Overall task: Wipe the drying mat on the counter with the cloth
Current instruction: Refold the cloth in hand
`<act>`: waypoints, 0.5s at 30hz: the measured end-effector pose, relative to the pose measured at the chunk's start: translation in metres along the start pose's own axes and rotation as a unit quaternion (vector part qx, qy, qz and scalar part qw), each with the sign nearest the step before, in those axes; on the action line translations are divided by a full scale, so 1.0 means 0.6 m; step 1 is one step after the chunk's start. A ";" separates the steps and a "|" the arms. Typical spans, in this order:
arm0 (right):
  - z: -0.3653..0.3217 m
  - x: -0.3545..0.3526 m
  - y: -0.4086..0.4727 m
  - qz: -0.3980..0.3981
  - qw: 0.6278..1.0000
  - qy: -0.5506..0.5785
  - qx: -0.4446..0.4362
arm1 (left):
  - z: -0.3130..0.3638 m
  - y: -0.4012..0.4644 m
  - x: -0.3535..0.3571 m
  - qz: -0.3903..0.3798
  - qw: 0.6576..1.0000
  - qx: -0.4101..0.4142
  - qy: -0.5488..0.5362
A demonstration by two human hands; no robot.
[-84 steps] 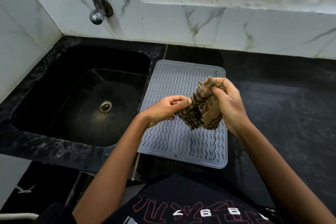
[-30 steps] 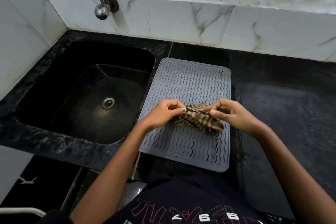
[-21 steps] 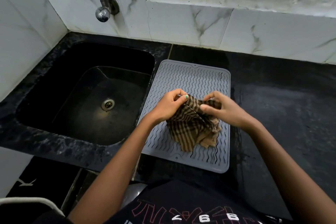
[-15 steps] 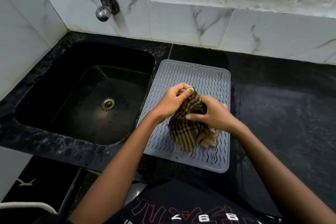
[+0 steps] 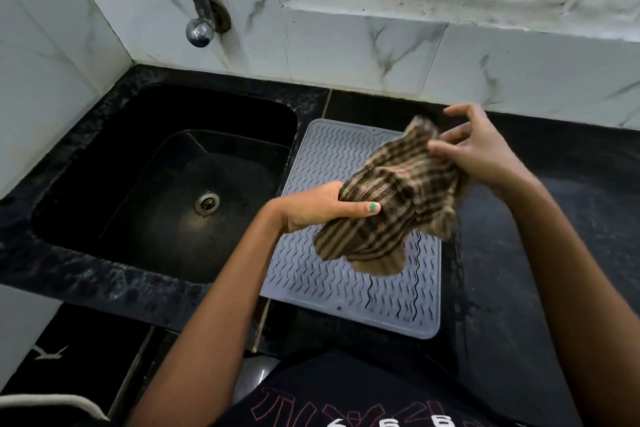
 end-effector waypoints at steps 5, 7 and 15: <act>0.043 0.123 -0.059 -0.302 0.949 0.090 -0.008 | 0.038 0.016 0.009 -0.035 0.998 0.012 0.060; 0.078 0.187 -0.091 -0.375 0.922 0.094 0.031 | 0.036 0.025 0.003 -0.021 0.998 0.010 0.063; 0.120 0.146 -0.033 -0.256 0.916 0.282 0.124 | -0.006 0.029 -0.101 0.168 0.985 -0.004 0.027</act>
Point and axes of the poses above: each hand's wrist, its own y-axis towards the middle knuckle, its own x-axis out of the palm, z = x × y, the point moved 8 cm from there along y, towards the middle knuckle, and after that the axes turned 13 degrees about x, right-handed, at the moved point
